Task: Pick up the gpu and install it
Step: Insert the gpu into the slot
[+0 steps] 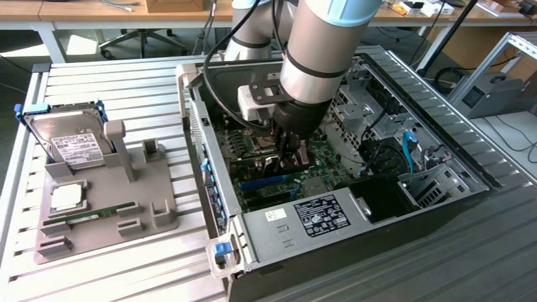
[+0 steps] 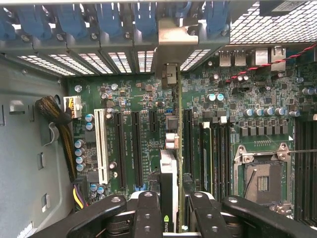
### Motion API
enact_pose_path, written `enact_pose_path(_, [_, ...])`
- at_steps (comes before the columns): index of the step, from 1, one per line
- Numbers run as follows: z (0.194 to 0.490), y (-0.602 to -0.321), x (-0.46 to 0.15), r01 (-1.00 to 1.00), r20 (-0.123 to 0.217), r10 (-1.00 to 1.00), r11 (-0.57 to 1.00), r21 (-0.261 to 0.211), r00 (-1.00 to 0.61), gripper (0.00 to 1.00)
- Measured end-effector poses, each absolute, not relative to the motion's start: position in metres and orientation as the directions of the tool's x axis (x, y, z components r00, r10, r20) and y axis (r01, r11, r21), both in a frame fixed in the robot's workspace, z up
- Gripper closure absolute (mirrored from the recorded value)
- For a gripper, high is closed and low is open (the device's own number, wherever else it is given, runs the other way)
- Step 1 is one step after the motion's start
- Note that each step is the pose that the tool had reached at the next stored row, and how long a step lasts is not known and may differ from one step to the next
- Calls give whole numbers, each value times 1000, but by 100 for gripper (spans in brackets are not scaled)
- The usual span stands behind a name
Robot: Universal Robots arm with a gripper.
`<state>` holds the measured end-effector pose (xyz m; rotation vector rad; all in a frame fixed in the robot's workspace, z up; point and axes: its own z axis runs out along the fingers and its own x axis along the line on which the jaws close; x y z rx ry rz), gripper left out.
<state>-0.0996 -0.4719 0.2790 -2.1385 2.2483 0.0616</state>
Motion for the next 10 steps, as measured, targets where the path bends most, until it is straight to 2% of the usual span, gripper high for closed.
enact_pose_path(10, [279, -472, -100, -999, -55, -997, 50, 3, -50, 73])
